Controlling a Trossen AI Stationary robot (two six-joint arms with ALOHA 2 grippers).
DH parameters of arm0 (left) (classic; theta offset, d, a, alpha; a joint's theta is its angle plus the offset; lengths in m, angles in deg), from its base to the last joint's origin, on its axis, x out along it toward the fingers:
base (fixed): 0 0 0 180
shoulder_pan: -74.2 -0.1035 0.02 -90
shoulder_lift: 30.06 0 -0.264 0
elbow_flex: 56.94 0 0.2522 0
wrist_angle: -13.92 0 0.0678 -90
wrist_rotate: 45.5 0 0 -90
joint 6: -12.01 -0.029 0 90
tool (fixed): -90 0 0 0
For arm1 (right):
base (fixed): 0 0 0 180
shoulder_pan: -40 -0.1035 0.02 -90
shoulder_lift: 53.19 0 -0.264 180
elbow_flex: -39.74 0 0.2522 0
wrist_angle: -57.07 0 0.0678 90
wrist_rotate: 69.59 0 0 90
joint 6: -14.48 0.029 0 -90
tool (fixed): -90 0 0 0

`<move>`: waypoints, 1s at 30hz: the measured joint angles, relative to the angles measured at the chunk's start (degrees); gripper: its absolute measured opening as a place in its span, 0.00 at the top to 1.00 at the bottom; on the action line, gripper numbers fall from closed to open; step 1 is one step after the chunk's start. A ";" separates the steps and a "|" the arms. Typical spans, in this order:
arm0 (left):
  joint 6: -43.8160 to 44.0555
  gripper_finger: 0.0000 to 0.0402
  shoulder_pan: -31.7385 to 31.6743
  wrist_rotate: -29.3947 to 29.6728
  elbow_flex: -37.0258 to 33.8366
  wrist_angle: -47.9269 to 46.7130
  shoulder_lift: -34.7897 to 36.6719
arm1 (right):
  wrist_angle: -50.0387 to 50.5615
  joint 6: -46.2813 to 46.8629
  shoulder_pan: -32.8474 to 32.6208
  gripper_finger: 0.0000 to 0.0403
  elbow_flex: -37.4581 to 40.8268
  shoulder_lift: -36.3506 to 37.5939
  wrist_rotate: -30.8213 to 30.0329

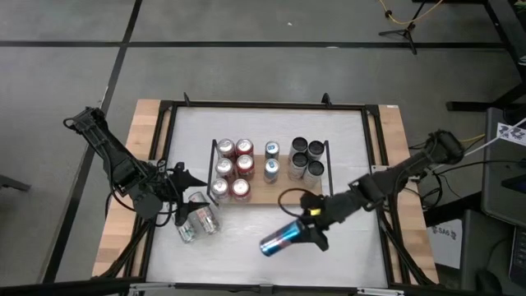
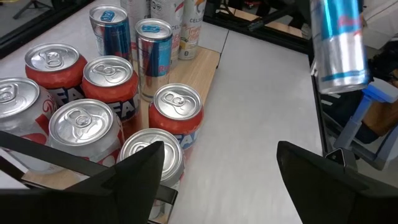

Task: Place canned beverage on shelf
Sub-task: Put the blue soda can on the shelf aligned with the other blue soda can

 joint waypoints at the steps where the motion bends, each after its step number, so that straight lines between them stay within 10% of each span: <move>1: 0.00 0.24 0.00 -0.01 0.00 -0.02 0.01 | 0.38 -2.59 0.88 0.43 -1.51 -0.52 0.54; 18: 0.00 0.24 0.00 0.03 0.00 -0.17 0.01 | 47.94 -34.66 11.80 0.43 -41.82 -19.74 3.33; 30: 0.00 0.24 0.00 0.31 0.00 -0.31 0.01 | 59.72 -47.33 20.69 0.41 -47.01 -28.72 3.45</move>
